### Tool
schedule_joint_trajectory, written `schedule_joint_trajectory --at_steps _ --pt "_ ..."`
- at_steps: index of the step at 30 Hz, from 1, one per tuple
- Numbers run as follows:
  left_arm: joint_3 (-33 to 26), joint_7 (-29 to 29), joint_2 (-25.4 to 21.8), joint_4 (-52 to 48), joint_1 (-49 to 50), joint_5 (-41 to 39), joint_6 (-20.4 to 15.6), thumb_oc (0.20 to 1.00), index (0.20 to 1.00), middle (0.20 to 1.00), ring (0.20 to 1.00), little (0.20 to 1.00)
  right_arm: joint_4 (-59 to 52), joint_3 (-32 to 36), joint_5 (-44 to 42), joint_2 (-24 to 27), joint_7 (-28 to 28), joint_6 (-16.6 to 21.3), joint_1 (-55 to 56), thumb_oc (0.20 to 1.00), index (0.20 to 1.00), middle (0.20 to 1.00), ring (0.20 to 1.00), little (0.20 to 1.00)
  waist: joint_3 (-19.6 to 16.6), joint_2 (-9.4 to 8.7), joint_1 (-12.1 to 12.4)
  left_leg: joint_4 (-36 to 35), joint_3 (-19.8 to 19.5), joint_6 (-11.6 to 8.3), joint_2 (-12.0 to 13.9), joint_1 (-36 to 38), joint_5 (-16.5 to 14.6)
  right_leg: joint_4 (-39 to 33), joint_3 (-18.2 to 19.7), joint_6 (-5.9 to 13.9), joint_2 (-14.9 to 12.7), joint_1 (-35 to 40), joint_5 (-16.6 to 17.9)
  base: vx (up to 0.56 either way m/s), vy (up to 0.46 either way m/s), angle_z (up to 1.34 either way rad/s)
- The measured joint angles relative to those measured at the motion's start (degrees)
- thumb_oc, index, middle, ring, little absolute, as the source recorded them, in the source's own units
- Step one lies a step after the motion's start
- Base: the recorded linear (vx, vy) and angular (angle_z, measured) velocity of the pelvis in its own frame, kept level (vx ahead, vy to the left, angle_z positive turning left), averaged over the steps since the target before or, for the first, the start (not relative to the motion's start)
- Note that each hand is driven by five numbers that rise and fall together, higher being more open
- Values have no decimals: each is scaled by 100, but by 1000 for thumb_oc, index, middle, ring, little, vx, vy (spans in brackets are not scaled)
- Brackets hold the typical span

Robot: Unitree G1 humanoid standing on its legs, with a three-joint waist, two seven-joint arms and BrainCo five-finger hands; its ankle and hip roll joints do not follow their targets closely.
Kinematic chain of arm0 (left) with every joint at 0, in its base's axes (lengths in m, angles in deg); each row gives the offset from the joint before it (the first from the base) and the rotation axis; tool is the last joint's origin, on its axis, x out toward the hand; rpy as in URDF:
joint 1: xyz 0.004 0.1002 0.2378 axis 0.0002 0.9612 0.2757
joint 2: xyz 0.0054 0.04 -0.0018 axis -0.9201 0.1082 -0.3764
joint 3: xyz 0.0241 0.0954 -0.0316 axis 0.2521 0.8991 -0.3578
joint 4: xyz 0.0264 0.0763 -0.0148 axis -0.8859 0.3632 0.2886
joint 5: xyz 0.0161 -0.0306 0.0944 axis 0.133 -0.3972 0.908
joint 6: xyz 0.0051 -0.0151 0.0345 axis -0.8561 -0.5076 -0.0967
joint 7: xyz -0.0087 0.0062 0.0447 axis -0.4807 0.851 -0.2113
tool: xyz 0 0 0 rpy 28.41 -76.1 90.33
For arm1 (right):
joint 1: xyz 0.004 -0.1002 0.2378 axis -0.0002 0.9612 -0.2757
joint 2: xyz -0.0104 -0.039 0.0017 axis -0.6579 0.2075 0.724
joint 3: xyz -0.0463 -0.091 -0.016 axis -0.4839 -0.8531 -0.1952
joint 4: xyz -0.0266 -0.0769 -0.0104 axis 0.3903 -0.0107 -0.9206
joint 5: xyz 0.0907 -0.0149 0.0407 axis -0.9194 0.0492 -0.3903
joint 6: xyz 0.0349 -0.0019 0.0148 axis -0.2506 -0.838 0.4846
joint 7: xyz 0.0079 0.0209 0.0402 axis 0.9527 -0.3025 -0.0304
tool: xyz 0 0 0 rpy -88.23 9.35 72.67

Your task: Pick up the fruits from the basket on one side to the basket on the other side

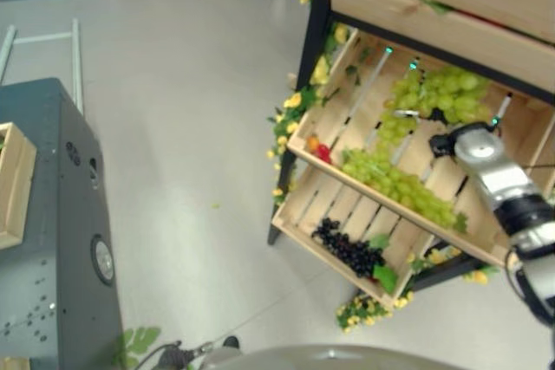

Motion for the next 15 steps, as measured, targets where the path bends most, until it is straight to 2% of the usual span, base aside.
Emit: schedule_joint_trajectory --at_steps 4,6,8,15 --pt "-2 17 -48 9 -47 21 24 1000 1000 1000 1000 1000 22 -749 1307 523 -131 -179 -661 1000 1000 1000 1000 1000 3 -23 -147 0 3 6 -6 -28 4 0 0 0 -7 -31 1 0 0 0" --pt "-3 98 -65 88 -66 180 50 1000 1000 1000 1000 1000 -72 -1233 1674 1087 -317 -163 -1204 1000 1000 1000 1000 1000 -8 -38 -157 0 6 7 -4 -25 5 0 1 0 -9 -32 1 0 0 0" --pt "-2 179 -71 111 -94 224 74 1000 1000 1000 1000 1000 -163 -1578 1908 1179 -503 -166 -1369 1000 1000 1000 1000 1000 -12 -44 -198 1 9 8 -5 -29 6 0 0 0 -9 -38 1 0 0 0" --pt "-3 276 -74 116 -132 223 100 1000 1000 1000 1000 1000 -315 -1653 2133 1186 -765 -137 -1410 1000 1000 1000 1000 1000 -13 -39 -163 2 7 8 -8 -35 6 0 -1 0 -9 -45 0 0 0 0"
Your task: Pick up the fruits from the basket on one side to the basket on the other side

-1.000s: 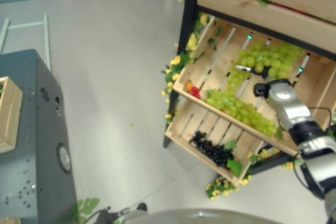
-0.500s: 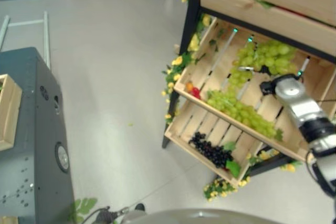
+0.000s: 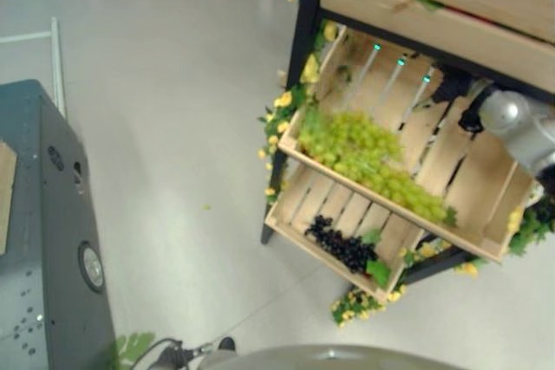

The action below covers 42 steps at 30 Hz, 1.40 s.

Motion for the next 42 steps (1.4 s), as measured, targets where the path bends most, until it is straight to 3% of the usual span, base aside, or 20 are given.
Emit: schedule_joint_trajectory --at_steps 13,19,22,26,33,42 --pt "1 74 27 -3 -3 -1 -7 1000 1000 1000 1000 1000 -156 19 8 -1 -84 17 17 1000 1000 1000 1000 1000 -3 6 0 0 -1 0 -2 -4 0 0 -1 0 -3 -4 0 0 0 0" --pt "4 85 45 -14 7 -2 -28 1000 1000 1000 1000 1000 -550 1000 -708 -221 -33 149 712 1000 1000 1000 1000 1000 -27 16 11 0 -2 0 -3 2 1 0 -1 -1 -2 2 0 0 0 0" --pt "-7 91 44 -78 60 -2 -59 1000 1000 1000 1000 1000 -1210 2234 -1308 -770 123 306 1762 1000 1000 1000 1000 1000 -100 -7 20 1 -5 0 0 8 1 0 -9 -2 2 10 -2 0 0 0" --pt "-14 85 47 -107 104 -1 -74 1000 1000 1000 1000 1000 -1811 2846 -2064 -1395 226 489 2763 1000 1000 1000 1000 1000 -134 4 20 -2 -3 2 -14 3 1 0 -14 -5 -13 8 -4 0 0 0" --pt "-113 35 88 -128 141 4 -76 1000 1000 1000 1000 1000 -2917 3317 -2724 -2474 255 704 4087 1000 1000 1000 1000 1000 -144 67 0 -29 -2 3 -17 -32 0 -29 -15 -6 -22 -32 -5 0 0 0" --pt "-281 -105 151 -142 180 28 -100 1000 1000 1000 1000 1000 -3690 3492 -2772 -3301 171 864 5065 1000 1000 1000 1000 1000 -137 91 -11 -3 -3 11 -31 -80 8 -1 -16 -2 -35 -85 -5 0 0 0"
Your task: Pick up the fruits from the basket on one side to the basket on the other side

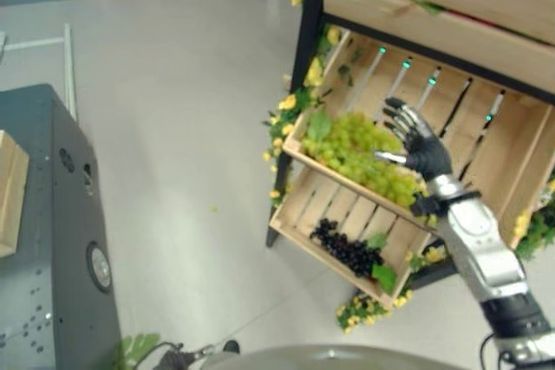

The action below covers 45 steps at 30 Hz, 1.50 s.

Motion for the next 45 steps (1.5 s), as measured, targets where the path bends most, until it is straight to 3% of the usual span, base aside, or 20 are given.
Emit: schedule_joint_trajectory --at_steps 9,14,29,39,45 --pt "-22 -184 9 -51 -1 202 -47 1000 1000 1000 1000 1000 -461 -14 76 -428 -66 134 959 1000 1000 1000 1000 1000 125 28 -128 -28 10 -10 2 7 -11 -26 13 10 -4 1 -8 -3 4 0" --pt "-63 -236 5 -57 -7 205 -82 1000 1000 1000 1000 1000 -780 -32 60 -443 -298 201 1393 1000 1000 1000 1000 1000 138 14 -279 -20 13 -8 -1 7 -10 2 22 10 -5 -3 -7 -6 7 0" --pt "-114 -236 2 -64 -98 425 -153 1000 1000 1000 1000 1000 -963 -692 -139 -211 -1069 246 1834 1000 1000 1000 1000 1000 143 47 -408 -24 37 -9 -11 14 -13 4 42 13 -16 -23 -4 -15 17 0" --pt "-109 -236 26 -63 -127 425 -214 1000 1000 1000 1000 1000 -628 -712 502 -118 -1003 255 1879 1000 1000 1000 1000 1000 95 117 -428 -20 47 -6 -18 19 -11 4 56 17 -24 -21 -1 0 0 0" --pt "-100 -237 51 -62 -136 425 -276 1000 1000 1000 1000 1000 307 -1095 1149 -100 -901 253 1848 1000 1000 1000 1000 1000 71 127 -425 -24 47 -4 -21 21 -11 3 55 18 -29 -20 -1 0 0 0"
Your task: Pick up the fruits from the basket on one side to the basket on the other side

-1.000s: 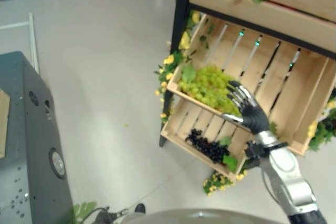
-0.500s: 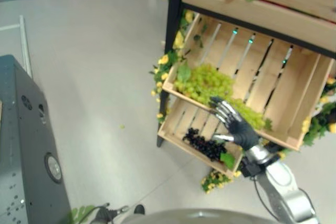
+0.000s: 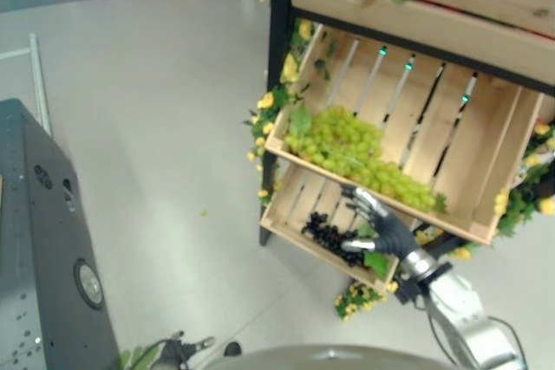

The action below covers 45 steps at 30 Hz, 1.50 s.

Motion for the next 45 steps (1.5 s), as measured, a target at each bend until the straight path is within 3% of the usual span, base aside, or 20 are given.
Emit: schedule_joint_trajectory --at_steps 8,18,31,33,34,35,37,39,41,43,45 --pt "173 -3 1 1 -3 1 -20 1000 1000 1000 1000 1000 1692 -290 756 -85 240 -39 -191 1000 1000 1000 1000 1000 19 51 9 -2 0 6 -9 2 3 -1 0 5 -7 -1 3 0 0 0" --pt "285 9 28 -1 35 0 -27 1000 1000 1000 1000 1000 4551 -485 1352 -736 733 -269 -700 1000 1000 1000 1000 1000 45 191 14 5 2 18 -11 21 9 -1 -2 10 -9 16 6 0 0 0" --pt "386 81 32 44 60 -7 -29 1000 1000 1000 1000 1000 6403 -464 1499 -1121 1139 -495 -1017 1000 1000 1000 1000 1000 -9 303 142 -4 -62 18 -7 71 8 -26 -58 -2 -6 100 -7 -21 -21 2" --pt "407 108 22 75 31 -8 -25 1000 1000 1000 1000 1000 6607 -410 1493 -1166 1204 -517 -1051 1000 1000 1000 1000 1000 -21 358 118 13 -236 42 -32 -29 63 35 -22 2 22 107 -30 -67 -42 33" --pt "531 127 23 111 -96 -7 -20 1000 1000 1000 1000 1000 7064 -245 1470 -1274 1269 -486 -1159 1000 1000 1000 1000 1000 10 395 29 18 -479 36 -42 -151 86 292 408 -2 96 -44 -204 -10 -35 60" --pt "590 138 7 141 -116 -7 -21 1000 1000 1000 1000 1000 7168 -241 1457 -1307 1298 -546 -1248 1000 1000 1000 1000 1000 10 380 13 -5 -580 43 -62 -212 109 343 542 8 80 -40 -293 -5 -74 90" --pt "649 142 56 305 -355 -4 -16 1000 1000 1000 1000 1000 7621 -168 1248 -1390 1376 -529 -1345 1000 1000 1000 1000 1000 44 480 -50 26 -1137 12 -64 -315 238 770 1595 -131 375 -145 -704 14 -146 110" --pt "715 150 69 324 -435 -2 -19 1000 1000 1000 1000 1000 7901 -163 1172 -1420 1380 -528 -1431 1000 1000 1000 1000 1000 56 486 -35 30 -1427 -59 -50 -339 296 795 1973 -254 558 -60 -835 -24 -210 90" --pt "777 191 89 340 -400 -4 -21 1000 1000 1000 1000 1000 8094 -150 1148 -1398 1423 -554 -1525 1000 1000 1000 1000 1000 55 551 16 33 -1611 -157 38 -332 356 730 1998 -397 726 98 -832 -68 -325 71" --pt "772 195 126 346 -260 -13 -11 1000 1000 1000 1000 1000 8146 -89 1144 -1371 1490 -563 -1583 1000 1000 1000 1000 1000 74 662 -5 145 -1720 -301 141 -430 398 593 1693 -527 851 231 -759 -115 -233 61" --pt "758 196 139 336 -246 -52 -15 1000 1000 1000 1000 1000 8167 -41 1139 -1370 1502 -570 -1617 1000 1000 1000 1000 1000 117 678 19 388 -1734 -409 144 -603 352 556 1624 -667 904 229 -692 -129 -183 53"
